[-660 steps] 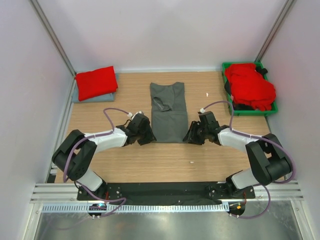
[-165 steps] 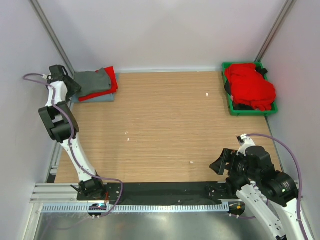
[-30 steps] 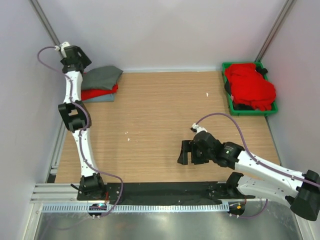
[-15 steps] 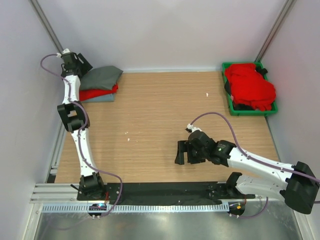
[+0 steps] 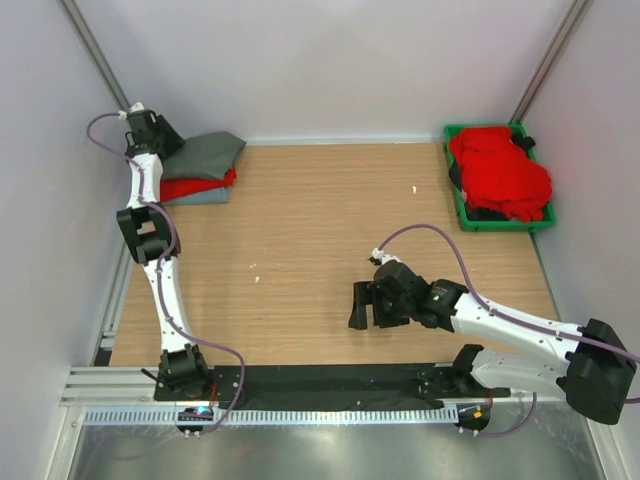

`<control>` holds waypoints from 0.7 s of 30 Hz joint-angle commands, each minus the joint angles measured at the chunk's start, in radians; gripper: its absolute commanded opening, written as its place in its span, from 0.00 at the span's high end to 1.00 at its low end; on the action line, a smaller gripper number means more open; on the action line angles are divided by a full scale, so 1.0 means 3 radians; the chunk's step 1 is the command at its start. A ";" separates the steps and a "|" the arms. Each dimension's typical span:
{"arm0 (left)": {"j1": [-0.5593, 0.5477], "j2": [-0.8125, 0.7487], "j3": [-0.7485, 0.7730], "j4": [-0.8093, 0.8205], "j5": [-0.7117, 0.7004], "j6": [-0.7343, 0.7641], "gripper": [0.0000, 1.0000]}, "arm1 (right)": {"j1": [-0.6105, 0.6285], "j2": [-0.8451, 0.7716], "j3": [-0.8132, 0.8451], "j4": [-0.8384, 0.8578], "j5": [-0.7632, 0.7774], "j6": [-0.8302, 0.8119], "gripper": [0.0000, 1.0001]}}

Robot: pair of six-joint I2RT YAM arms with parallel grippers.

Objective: Fold and stack the t-shirts
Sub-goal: Neatly place the folded tshirt to the corner

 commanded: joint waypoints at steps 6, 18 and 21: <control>-0.0033 -0.0046 0.0030 0.0196 0.0294 0.0189 0.46 | 0.0013 0.0029 0.0029 0.0140 0.0011 -0.0062 0.14; -0.0043 -0.0163 -0.0113 0.0155 0.0218 0.0333 1.00 | 0.0013 0.0029 0.0004 0.0156 0.0001 -0.0041 0.14; -0.0043 -0.0296 -0.0256 0.0221 0.0095 0.0323 1.00 | 0.0013 0.0019 -0.0002 0.0161 0.0001 -0.0041 0.14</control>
